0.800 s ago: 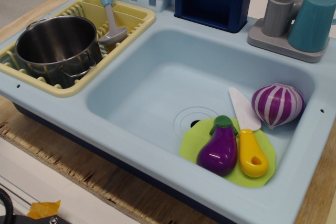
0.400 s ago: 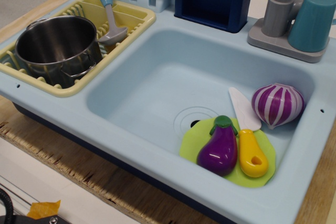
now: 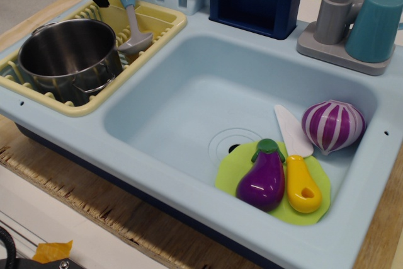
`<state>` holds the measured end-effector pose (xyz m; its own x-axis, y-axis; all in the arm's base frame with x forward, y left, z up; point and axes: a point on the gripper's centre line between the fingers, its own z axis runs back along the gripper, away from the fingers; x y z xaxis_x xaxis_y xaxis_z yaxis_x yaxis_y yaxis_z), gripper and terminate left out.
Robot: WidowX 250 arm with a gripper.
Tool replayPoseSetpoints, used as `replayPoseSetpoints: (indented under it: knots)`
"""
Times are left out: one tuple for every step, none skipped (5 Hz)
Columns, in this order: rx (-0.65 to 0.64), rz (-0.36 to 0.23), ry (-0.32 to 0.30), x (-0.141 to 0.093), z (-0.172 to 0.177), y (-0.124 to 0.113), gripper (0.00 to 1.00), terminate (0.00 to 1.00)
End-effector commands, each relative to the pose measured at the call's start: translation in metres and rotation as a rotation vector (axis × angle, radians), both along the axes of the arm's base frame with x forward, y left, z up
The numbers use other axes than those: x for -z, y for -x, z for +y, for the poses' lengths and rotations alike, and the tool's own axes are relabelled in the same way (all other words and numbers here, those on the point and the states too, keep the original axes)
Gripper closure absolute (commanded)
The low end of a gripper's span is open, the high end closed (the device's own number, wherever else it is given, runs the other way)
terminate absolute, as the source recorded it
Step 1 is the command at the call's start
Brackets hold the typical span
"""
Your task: Put spoon in pot
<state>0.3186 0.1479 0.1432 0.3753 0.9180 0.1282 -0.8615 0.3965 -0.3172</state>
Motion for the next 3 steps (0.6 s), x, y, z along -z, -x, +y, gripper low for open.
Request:
replayPoseSetpoints:
  knots:
    - [0.006,0.005,-0.011,-0.0041,0.0042,-0.0111,0.00,0.00]
    - [0.002,0.012,-0.008,0.0002,0.0044,-0.0133,0.00,0.00]
    - [-0.007,0.014,-0.017,-0.0022,0.0040,-0.0118,1.00,0.00]
